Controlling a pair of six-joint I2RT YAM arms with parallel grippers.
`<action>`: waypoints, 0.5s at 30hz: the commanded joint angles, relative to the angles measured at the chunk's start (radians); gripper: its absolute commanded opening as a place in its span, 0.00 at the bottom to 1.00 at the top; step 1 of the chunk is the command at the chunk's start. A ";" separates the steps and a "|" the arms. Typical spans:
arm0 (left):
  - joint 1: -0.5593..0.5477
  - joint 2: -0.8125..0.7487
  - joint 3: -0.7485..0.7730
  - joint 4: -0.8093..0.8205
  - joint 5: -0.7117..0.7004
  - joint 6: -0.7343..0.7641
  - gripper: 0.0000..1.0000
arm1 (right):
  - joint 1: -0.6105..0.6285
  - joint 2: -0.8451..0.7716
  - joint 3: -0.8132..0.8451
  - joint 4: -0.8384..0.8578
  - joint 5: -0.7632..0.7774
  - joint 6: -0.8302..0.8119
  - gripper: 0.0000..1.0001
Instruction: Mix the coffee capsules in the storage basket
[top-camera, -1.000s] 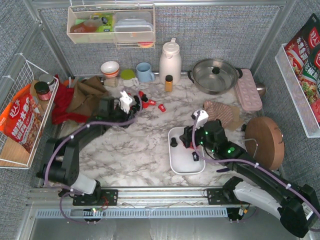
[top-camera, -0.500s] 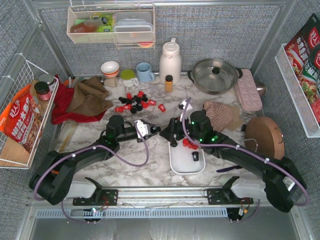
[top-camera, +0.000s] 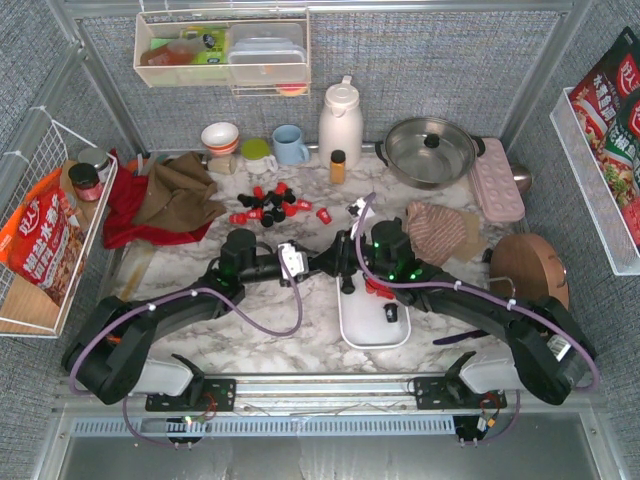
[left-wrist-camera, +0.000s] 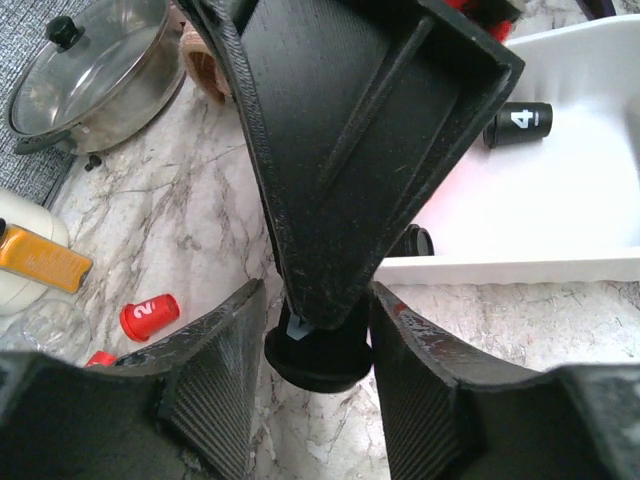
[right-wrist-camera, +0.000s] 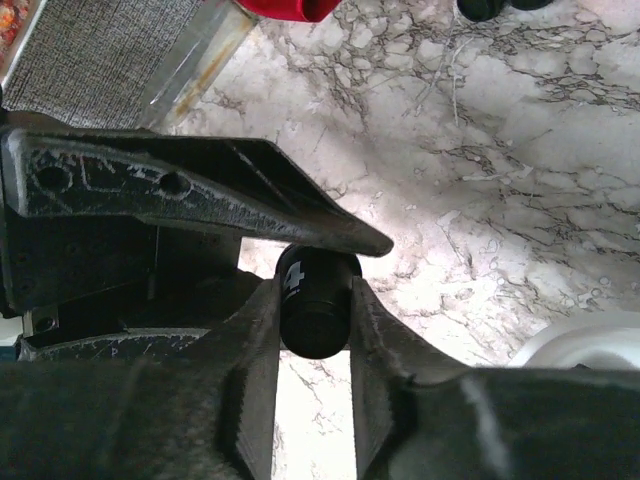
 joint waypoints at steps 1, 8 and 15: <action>0.000 0.008 0.024 -0.017 -0.012 -0.024 0.56 | 0.002 -0.014 -0.005 0.041 0.012 0.020 0.24; 0.000 0.008 0.054 -0.046 -0.116 -0.104 0.91 | -0.004 -0.119 -0.038 -0.051 0.139 -0.010 0.17; 0.019 0.076 0.170 -0.168 -0.507 -0.242 0.99 | -0.012 -0.312 -0.045 -0.441 0.449 -0.243 0.19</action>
